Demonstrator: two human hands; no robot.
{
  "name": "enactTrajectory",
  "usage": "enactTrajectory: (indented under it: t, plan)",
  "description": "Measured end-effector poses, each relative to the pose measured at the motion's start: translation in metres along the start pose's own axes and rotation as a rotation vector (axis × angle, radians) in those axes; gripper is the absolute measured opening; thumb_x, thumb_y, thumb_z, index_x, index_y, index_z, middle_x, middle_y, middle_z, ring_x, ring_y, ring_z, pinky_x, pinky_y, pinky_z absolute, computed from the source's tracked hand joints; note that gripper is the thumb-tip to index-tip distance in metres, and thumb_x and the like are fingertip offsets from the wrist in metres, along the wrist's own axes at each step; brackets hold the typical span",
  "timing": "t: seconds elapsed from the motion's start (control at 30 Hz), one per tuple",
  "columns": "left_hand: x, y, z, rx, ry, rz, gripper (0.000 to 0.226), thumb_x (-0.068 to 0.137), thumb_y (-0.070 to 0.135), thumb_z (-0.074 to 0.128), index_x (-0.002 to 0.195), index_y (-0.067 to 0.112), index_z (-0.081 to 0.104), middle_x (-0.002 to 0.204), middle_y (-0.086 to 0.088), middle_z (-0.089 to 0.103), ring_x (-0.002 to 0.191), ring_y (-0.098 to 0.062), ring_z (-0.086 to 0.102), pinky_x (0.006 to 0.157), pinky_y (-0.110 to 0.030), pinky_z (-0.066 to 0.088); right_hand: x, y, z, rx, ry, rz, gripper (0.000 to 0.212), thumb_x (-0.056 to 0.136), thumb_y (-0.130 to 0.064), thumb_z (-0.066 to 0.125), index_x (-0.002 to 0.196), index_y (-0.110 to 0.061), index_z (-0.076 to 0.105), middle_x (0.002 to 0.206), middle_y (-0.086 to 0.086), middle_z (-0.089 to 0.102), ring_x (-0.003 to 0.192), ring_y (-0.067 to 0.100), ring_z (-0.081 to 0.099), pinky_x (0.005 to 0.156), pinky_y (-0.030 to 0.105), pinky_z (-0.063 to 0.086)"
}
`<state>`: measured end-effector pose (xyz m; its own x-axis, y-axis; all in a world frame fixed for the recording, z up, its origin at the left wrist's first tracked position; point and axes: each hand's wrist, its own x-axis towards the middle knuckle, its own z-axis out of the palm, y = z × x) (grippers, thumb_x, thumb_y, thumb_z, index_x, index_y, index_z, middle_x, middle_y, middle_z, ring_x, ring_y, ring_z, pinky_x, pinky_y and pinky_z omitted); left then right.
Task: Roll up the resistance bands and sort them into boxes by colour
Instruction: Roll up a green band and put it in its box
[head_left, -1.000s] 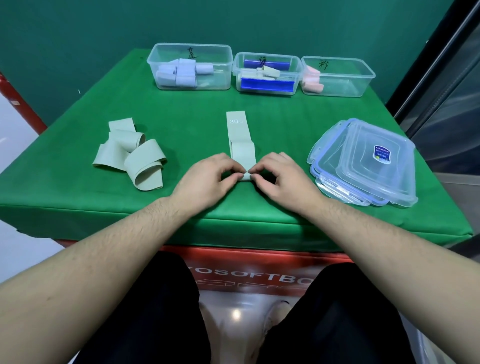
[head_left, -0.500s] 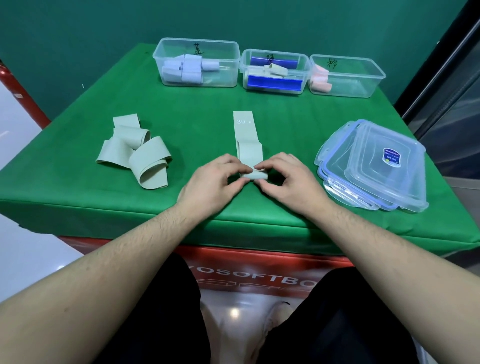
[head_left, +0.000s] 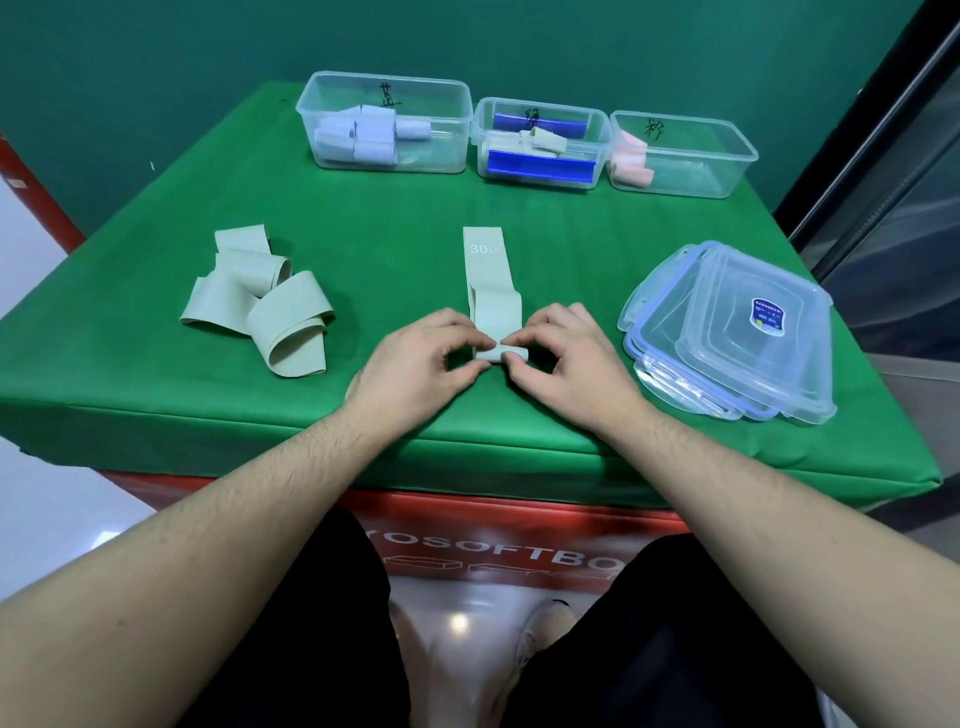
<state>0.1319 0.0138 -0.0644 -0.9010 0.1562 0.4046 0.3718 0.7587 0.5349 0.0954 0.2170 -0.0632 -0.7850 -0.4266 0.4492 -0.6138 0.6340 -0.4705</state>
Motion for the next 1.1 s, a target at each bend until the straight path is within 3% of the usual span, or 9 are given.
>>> enactTrajectory:
  t: [0.17, 0.3, 0.43, 0.7, 0.83, 1.0, 1.1]
  plan:
    - [-0.0017, 0.0013, -0.0028, -0.060, 0.010, -0.020, 0.016, 0.088, 0.033, 0.071, 0.103, 0.028, 0.073, 0.091, 0.021, 0.061, 0.069, 0.010, 0.051, 0.064, -0.011, 0.035, -0.0016, -0.0019, -0.0004, 0.031, 0.000, -0.025, 0.028, 0.083, -0.040, 0.064, 0.106, -0.026, 0.072, 0.091, -0.010, 0.062, 0.087, 0.012, 0.047, 0.082, 0.026, 0.041]
    - [-0.0020, 0.0020, -0.0025, -0.045, 0.009, -0.039, 0.014, 0.089, 0.034, 0.069, 0.102, 0.032, 0.070, 0.081, 0.028, 0.055, 0.066, 0.007, 0.050, 0.061, -0.009, 0.032, -0.0009, -0.0021, -0.0022, 0.026, -0.011, -0.019, 0.020, 0.085, -0.040, 0.063, 0.100, -0.028, 0.066, 0.090, -0.012, 0.063, 0.086, 0.014, 0.049, 0.083, 0.034, 0.043]
    - [-0.0013, 0.0016, -0.0011, -0.013, 0.003, -0.017, 0.015, 0.090, 0.036, 0.068, 0.103, 0.031, 0.070, 0.092, 0.020, 0.058, 0.066, 0.007, 0.050, 0.066, -0.022, 0.038, -0.0007, -0.0017, -0.0023, -0.048, -0.005, -0.019, 0.017, 0.088, -0.042, 0.062, 0.098, -0.030, 0.066, 0.095, -0.014, 0.060, 0.092, 0.012, 0.045, 0.087, 0.035, 0.039]
    - [-0.0010, 0.0005, -0.0006, 0.013, 0.016, 0.006, 0.019, 0.088, 0.027, 0.071, 0.107, 0.028, 0.072, 0.103, 0.020, 0.058, 0.069, 0.014, 0.049, 0.067, -0.012, 0.033, 0.0014, -0.0001, -0.0008, -0.035, -0.018, 0.004, 0.023, 0.090, -0.042, 0.061, 0.107, -0.029, 0.068, 0.100, -0.013, 0.059, 0.096, 0.010, 0.044, 0.093, 0.035, 0.040]
    - [-0.0014, -0.0016, -0.0004, -0.036, 0.023, -0.028, 0.019, 0.089, 0.027, 0.069, 0.108, 0.030, 0.071, 0.101, 0.022, 0.057, 0.060, -0.001, 0.050, 0.064, -0.019, 0.038, 0.0001, -0.0014, -0.0013, 0.041, -0.012, -0.003, 0.032, 0.084, -0.035, 0.068, 0.114, -0.027, 0.065, 0.099, -0.011, 0.062, 0.094, 0.014, 0.051, 0.088, 0.031, 0.042]
    - [-0.0007, -0.0022, -0.0008, -0.078, 0.009, -0.031, 0.019, 0.088, 0.024, 0.070, 0.107, 0.028, 0.072, 0.100, 0.021, 0.059, 0.057, -0.006, 0.049, 0.060, -0.013, 0.037, -0.0002, -0.0011, -0.0008, 0.065, 0.012, -0.009, 0.016, 0.082, -0.030, 0.070, 0.097, -0.027, 0.064, 0.091, -0.015, 0.063, 0.087, 0.012, 0.052, 0.082, 0.029, 0.043]
    - [0.0000, -0.0015, -0.0003, -0.059, 0.005, -0.031, 0.020, 0.086, 0.026, 0.071, 0.105, 0.030, 0.072, 0.098, 0.021, 0.057, 0.056, -0.008, 0.051, 0.060, -0.019, 0.040, -0.0003, -0.0001, 0.0008, 0.048, 0.007, -0.005, 0.015, 0.082, -0.034, 0.068, 0.096, -0.028, 0.065, 0.090, -0.014, 0.063, 0.086, 0.011, 0.049, 0.083, 0.030, 0.042]
